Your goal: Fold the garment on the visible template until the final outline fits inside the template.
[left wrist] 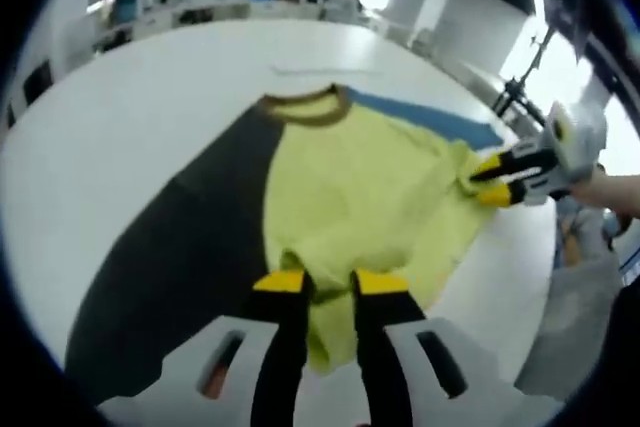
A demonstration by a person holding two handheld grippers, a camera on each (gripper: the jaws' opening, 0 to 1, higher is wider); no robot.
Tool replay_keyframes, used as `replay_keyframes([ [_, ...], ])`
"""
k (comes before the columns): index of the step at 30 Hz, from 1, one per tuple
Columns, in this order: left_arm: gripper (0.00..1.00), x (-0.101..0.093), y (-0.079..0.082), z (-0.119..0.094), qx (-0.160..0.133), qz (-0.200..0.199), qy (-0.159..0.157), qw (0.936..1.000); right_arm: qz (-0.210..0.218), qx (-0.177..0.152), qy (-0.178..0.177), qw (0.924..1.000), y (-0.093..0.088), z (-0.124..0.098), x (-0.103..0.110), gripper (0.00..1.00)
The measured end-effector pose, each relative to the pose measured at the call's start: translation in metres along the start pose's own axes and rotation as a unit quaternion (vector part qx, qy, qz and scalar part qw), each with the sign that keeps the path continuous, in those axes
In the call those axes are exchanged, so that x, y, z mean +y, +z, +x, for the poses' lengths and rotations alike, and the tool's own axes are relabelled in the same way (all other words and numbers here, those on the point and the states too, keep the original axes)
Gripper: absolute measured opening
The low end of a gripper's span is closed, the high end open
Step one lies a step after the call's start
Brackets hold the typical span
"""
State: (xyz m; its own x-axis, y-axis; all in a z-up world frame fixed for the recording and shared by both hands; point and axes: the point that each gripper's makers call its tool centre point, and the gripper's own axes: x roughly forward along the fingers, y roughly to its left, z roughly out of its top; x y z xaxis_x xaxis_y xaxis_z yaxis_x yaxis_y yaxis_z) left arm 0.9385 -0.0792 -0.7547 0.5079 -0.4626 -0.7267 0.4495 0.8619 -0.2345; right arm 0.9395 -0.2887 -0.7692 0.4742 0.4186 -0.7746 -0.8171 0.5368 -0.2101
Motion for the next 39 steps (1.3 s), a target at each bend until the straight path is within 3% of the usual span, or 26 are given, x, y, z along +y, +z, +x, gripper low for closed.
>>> replay_keyframes([
  [8,0.04,0.003,-0.001,0.002,0.006,-0.004,0.003,1.0,-0.033,0.011,-0.011,0.9993,-0.007,0.005,-0.001,0.09],
  [9,0.03,0.002,-0.002,0.002,0.006,-0.005,0.003,1.0,-0.033,0.01,-0.013,0.9993,-0.007,0.005,-0.002,0.04],
  [15,0.01,0.003,0.006,-0.005,0.001,-0.028,0.002,0.9996,-0.009,-0.014,-0.014,0.9998,-0.003,-0.004,-0.012,0.04],
  [26,0.0,0.002,0.031,-0.03,-0.021,-0.045,0.008,0.9987,0.044,-0.058,-0.08,0.9942,0.002,-0.047,-0.066,0.03],
  [33,0.0,0.012,0.039,-0.026,-0.024,-0.067,0.016,0.9973,0.061,-0.05,-0.102,0.9917,-0.012,-0.054,-0.101,0.03],
  [39,0.0,0.019,0.036,-0.023,-0.02,-0.08,0.022,0.9963,0.071,-0.042,-0.108,0.9908,-0.021,-0.054,-0.112,0.03],
])
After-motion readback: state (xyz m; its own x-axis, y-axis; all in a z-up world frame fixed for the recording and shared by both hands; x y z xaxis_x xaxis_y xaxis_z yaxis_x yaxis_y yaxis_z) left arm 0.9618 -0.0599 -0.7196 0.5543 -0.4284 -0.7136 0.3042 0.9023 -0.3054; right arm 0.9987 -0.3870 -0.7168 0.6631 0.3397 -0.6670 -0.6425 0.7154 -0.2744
